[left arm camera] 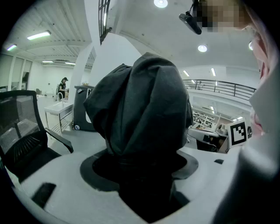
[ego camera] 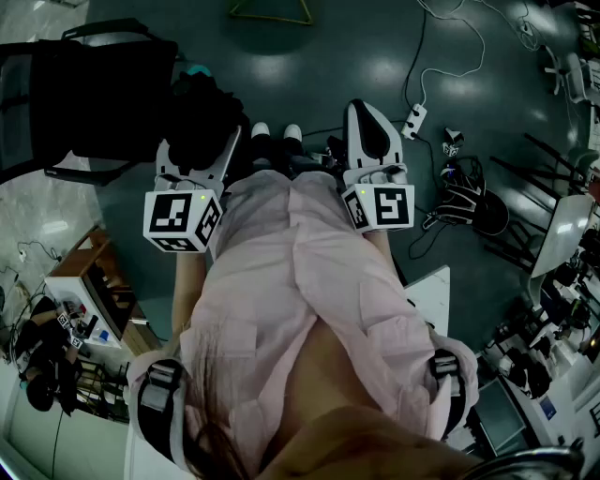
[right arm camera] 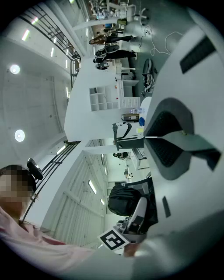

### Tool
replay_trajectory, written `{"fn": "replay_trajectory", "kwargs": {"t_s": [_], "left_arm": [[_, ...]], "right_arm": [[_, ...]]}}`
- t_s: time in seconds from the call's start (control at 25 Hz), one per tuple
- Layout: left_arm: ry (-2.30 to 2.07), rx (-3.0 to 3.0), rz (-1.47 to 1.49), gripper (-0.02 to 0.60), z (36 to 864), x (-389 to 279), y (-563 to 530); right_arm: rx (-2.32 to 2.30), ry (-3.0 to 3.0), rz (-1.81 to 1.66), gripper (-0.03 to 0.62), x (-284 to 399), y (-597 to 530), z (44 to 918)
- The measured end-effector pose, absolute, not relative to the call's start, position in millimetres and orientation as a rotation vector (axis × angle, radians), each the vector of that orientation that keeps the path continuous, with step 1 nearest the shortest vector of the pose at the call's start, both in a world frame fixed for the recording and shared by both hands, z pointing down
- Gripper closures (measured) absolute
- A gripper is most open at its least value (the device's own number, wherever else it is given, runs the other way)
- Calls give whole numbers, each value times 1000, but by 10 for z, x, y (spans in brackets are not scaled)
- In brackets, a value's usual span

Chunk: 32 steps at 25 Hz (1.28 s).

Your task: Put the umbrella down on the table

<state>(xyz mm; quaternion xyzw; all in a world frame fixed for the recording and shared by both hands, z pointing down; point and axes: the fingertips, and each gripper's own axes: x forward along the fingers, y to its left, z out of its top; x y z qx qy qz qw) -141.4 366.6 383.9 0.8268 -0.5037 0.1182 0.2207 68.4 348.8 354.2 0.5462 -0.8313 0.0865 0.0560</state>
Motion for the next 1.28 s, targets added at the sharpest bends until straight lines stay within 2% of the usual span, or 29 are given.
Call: {"fn": "replay_trajectory", "kwargs": {"t_s": [0.8, 1.28], "left_arm": [[-1382, 2222, 199, 265, 3857, -1652, 3611], [-1458, 2198, 129, 265, 3757, -1358, 2802]], "right_arm": [[1674, -2530, 263, 560, 552, 3522, 3565], [1596, -2606, 268, 560, 801, 2630, 3554]]}}
